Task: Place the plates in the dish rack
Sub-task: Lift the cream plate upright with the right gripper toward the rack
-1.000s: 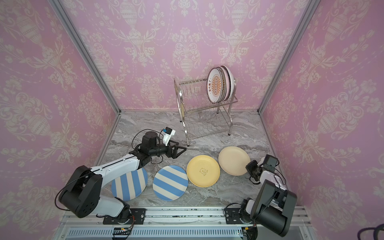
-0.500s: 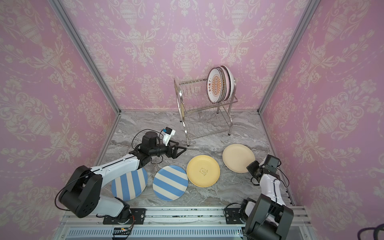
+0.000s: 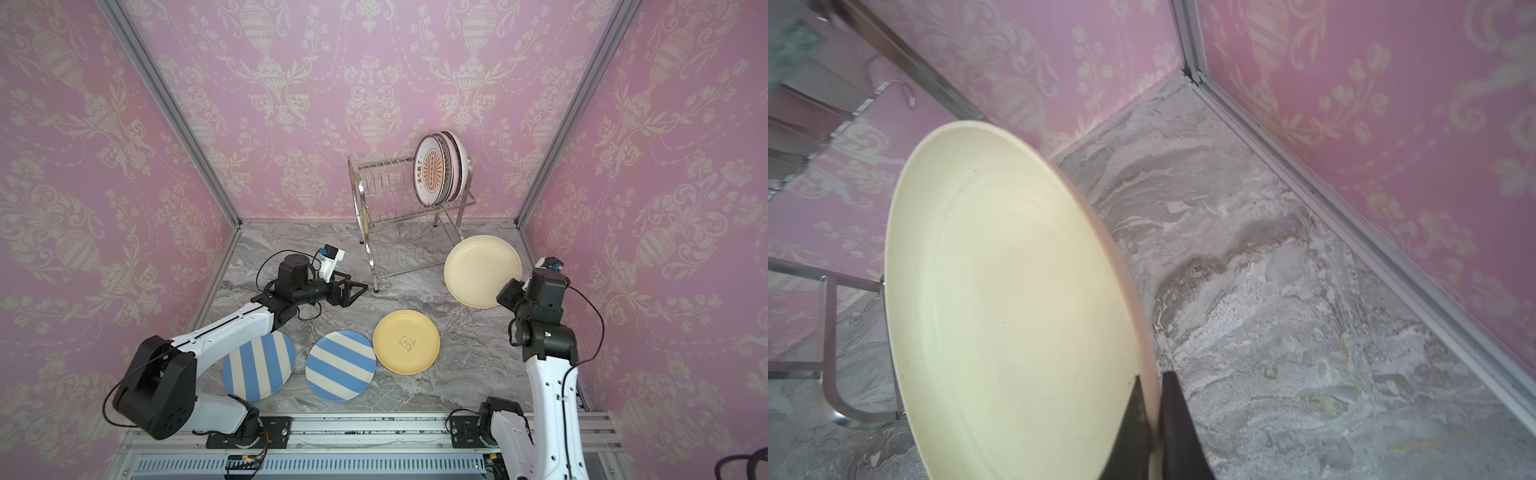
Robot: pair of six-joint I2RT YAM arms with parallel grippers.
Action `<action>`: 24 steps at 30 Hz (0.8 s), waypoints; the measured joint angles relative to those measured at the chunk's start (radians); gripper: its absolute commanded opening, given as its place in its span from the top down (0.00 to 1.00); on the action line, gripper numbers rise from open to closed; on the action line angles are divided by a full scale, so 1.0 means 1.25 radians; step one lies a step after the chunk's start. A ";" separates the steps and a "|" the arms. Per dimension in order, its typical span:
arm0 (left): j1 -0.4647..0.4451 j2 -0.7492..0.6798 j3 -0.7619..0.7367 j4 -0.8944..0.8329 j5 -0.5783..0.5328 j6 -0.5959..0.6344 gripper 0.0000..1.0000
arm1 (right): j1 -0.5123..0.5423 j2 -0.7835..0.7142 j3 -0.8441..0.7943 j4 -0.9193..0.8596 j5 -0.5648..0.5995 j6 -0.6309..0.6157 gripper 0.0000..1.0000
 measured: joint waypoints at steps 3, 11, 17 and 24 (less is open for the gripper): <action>0.020 -0.018 0.011 -0.004 -0.002 0.001 0.01 | 0.068 0.043 0.119 -0.026 0.065 -0.024 1.00; 0.051 -0.039 0.015 -0.004 -0.001 0.001 0.01 | 0.253 0.136 0.346 -0.048 0.198 -0.092 1.00; 0.065 -0.043 0.015 -0.005 0.001 0.000 0.01 | 0.401 0.226 0.463 -0.058 0.284 -0.164 1.00; 0.074 -0.074 0.015 -0.005 0.002 -0.010 0.01 | 0.493 0.347 0.652 -0.061 0.315 -0.233 1.00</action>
